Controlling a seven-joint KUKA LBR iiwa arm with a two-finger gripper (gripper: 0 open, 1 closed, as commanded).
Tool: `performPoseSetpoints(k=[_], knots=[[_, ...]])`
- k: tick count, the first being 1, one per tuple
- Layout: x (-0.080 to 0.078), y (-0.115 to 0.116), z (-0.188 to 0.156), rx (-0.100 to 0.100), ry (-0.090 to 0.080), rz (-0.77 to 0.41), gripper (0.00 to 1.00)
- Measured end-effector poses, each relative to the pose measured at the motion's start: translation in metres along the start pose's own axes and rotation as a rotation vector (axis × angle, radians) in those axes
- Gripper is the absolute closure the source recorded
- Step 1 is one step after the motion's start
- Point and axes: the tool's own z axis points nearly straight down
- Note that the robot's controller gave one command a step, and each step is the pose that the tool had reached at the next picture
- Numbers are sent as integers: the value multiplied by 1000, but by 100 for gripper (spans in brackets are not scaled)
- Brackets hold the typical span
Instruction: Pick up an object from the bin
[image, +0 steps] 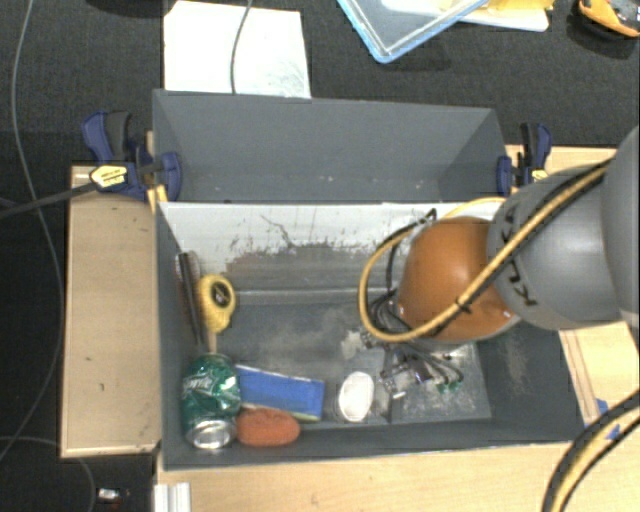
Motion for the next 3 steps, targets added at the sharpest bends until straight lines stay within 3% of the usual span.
performPoseSetpoints(k=[1, 2, 3], knots=[[0, 47, 20, 0, -3, 127, 0], [-1, 37, 24, 0, -1, 56, 0], [11, 22, 25, -1, -3, 236, 100]])
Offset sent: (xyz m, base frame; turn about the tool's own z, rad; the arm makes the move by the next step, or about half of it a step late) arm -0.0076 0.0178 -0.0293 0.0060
